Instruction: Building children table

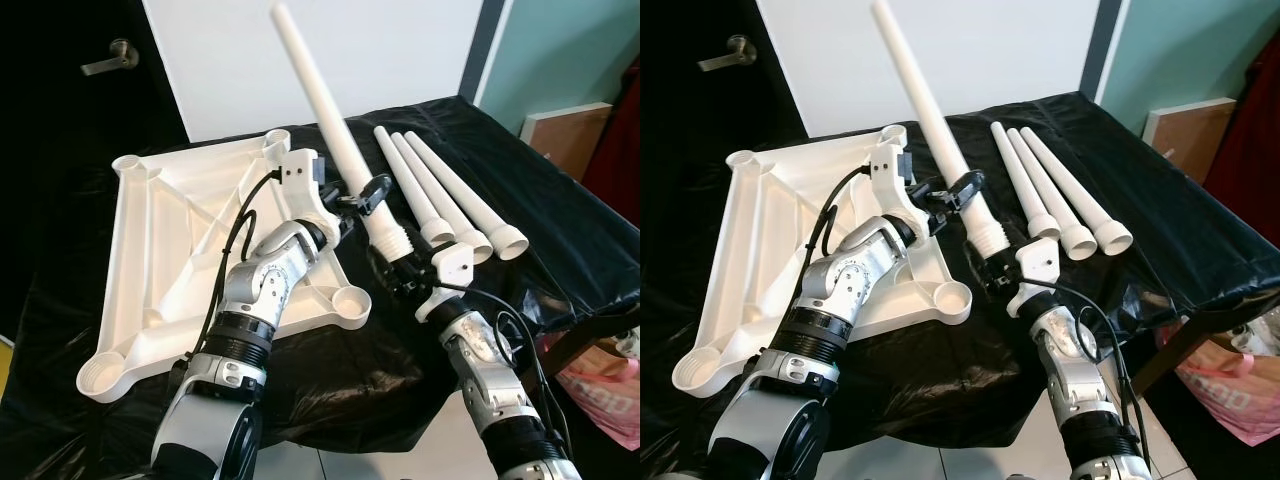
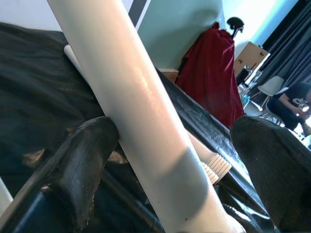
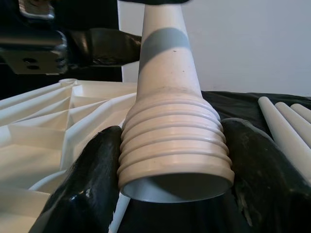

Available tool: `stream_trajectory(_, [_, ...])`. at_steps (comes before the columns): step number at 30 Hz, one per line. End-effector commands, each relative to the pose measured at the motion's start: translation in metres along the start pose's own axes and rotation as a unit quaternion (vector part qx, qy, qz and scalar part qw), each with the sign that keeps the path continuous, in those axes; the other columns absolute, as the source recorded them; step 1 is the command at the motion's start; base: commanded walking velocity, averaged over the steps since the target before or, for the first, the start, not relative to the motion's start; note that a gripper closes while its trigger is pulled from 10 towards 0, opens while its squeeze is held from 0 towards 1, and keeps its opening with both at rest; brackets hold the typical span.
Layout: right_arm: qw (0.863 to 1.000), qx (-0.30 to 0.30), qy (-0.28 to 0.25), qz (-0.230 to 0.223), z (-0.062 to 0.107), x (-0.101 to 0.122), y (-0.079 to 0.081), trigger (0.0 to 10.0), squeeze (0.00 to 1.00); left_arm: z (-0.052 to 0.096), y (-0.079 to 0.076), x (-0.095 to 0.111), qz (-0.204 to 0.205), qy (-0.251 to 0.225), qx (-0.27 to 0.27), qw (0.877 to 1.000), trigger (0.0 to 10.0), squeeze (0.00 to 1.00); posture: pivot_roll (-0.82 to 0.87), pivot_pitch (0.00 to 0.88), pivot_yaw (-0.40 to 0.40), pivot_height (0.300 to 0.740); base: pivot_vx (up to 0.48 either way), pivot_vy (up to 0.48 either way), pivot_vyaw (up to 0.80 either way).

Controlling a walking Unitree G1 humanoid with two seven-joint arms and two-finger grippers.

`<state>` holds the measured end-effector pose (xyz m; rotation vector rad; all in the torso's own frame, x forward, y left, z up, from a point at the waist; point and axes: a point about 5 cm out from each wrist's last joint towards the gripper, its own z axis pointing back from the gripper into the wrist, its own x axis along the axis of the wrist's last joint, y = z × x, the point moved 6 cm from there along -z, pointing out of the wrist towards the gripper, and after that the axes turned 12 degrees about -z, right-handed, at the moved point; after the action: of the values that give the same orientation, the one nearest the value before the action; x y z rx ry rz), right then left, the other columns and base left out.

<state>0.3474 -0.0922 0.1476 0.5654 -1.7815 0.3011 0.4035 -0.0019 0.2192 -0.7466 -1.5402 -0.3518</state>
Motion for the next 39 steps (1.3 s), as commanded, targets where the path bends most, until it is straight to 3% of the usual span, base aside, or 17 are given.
stream_trajectory(1, [0.999,0.041,-0.004,0.013,-0.002,0.002,0.018,10.0,0.00,0.000,-0.034,0.011,-0.010,-0.029,-0.145,0.989,10.0,0.00,-0.23,0.000,0.050,0.740,0.000,0.000,0.00])
stream_trajectory(4, [0.999,0.051,0.006,0.015,0.001,-0.003,0.023,10.0,0.00,-0.004,-0.022,0.014,-0.016,-0.023,-0.116,0.993,10.0,0.00,-0.23,0.000,0.050,0.740,0.000,0.000,0.00])
stream_trajectory(7, [0.998,0.063,0.022,0.017,0.009,-0.011,0.029,10.0,0.00,-0.009,0.004,0.029,0.019,-0.034,-0.054,0.998,10.0,0.00,-0.23,0.000,0.052,0.740,0.000,0.000,0.00])
stream_trajectory(9, [0.998,0.063,0.022,0.017,0.009,-0.011,0.029,10.0,0.00,-0.009,0.004,0.029,0.019,-0.034,-0.054,0.998,10.0,0.00,-0.23,0.000,0.052,0.740,0.000,0.000,0.00])
stream_trajectory(14, [0.996,0.072,0.040,0.022,0.015,-0.018,0.032,10.0,0.00,-0.012,0.036,0.050,0.089,-0.043,0.007,0.995,10.0,0.00,-0.23,0.000,0.055,0.740,0.000,0.000,0.00])
stream_trajectory(16, [0.996,0.073,0.042,0.022,0.015,-0.018,0.033,10.0,0.00,-0.012,0.039,0.054,0.090,-0.045,0.009,0.995,10.0,0.00,-0.23,0.000,0.055,0.740,0.000,0.000,0.00])
stream_trajectory(17, [0.996,0.073,0.042,0.023,0.015,-0.018,0.034,10.0,0.00,-0.013,0.040,0.056,0.089,-0.048,0.006,0.995,8.7,0.00,-0.23,0.000,0.054,0.740,0.000,0.000,0.00])
stream_trajectory(21, [0.996,0.074,0.042,0.024,0.015,-0.018,0.035,10.0,0.00,-0.013,0.040,0.057,0.088,-0.049,0.004,0.995,8.7,0.00,-0.23,0.000,0.054,0.740,0.000,0.000,0.00])
stream_trajectory(22, [0.996,0.075,0.043,0.026,0.014,-0.018,0.036,10.0,0.00,-0.014,0.040,0.056,0.089,-0.046,0.004,0.995,0.2,0.00,-0.23,0.000,0.055,0.740,0.000,0.000,0.00])
stream_trajectory(31, [0.996,0.072,0.048,0.022,0.014,-0.019,0.036,10.0,0.00,-0.017,0.035,0.049,0.092,-0.037,-0.006,0.995,0.0,0.00,-0.23,0.000,0.049,0.740,0.000,0.000,0.00])
stream_trajectory(32, [0.996,0.072,0.048,0.016,0.014,-0.019,0.036,10.0,1.00,-0.017,0.036,0.050,0.094,-0.039,-0.005,0.995,0.0,0.00,-0.22,0.000,0.049,0.740,0.000,0.000,0.00])
stream_trajectory(39, [0.997,0.065,0.040,0.008,0.011,-0.014,0.033,10.0,1.00,-0.018,0.041,0.057,0.081,-0.042,0.005,0.996,0.0,0.00,-0.22,0.000,0.048,0.740,0.000,0.000,0.00])
